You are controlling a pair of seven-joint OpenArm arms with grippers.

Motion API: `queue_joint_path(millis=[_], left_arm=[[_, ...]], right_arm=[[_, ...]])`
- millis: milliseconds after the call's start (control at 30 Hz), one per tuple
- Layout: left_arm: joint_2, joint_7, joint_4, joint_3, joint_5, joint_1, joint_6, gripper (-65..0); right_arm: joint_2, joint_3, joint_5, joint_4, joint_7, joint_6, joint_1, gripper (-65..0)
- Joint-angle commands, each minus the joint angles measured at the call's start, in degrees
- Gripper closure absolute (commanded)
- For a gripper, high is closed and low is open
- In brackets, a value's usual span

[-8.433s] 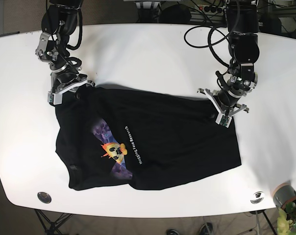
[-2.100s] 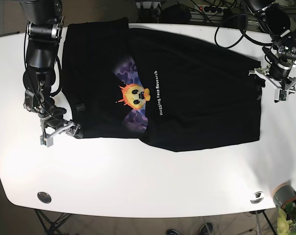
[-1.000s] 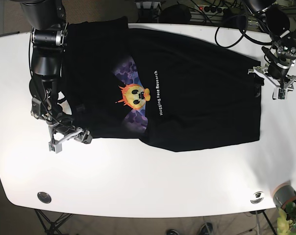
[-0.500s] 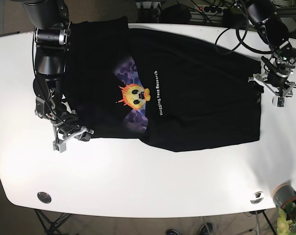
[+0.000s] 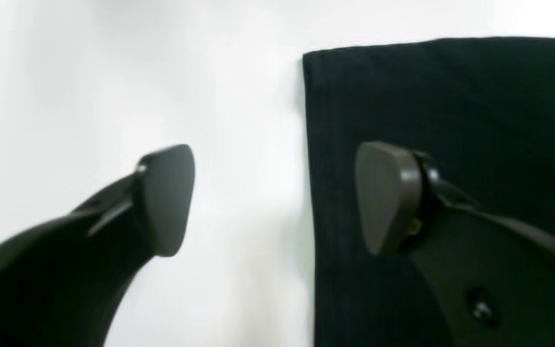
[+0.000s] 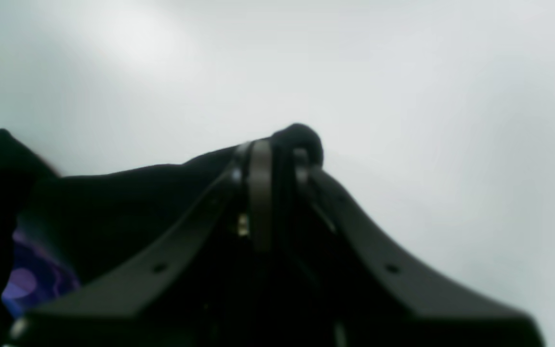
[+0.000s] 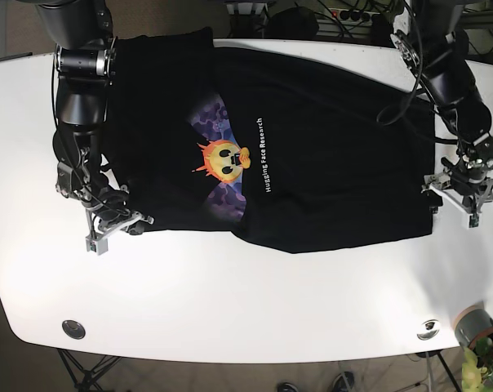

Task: Fold the T-shirt properly

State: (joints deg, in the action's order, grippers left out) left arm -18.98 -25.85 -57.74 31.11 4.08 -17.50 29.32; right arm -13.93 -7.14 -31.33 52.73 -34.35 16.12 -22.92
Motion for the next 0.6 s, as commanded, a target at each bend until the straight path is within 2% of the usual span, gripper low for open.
queue_joint_path(millis=[0, 400, 567], left_arm=[[-1.2, 1.5, 0.7, -1.3, -0.6, -2.1, -0.2, -50.0], [-1.1, 1.3, 10.8, -2.2, -0.6, -6.2, 0.4, -50.0], [0.3, 0.7, 11.6, -2.1, -0.6, -6.2, 5.9, -49.9]], right_arm=[[-0.7, -0.2, -0.6, 1.1, 1.2, 0.45, -1.7, -2.9], [-0.3, -0.3, -0.6, 1.1, 1.3, 0.45, -1.6, -2.9], [-0.3, -0.3, -0.6, 1.1, 1.4, 0.45, -1.6, -2.9]])
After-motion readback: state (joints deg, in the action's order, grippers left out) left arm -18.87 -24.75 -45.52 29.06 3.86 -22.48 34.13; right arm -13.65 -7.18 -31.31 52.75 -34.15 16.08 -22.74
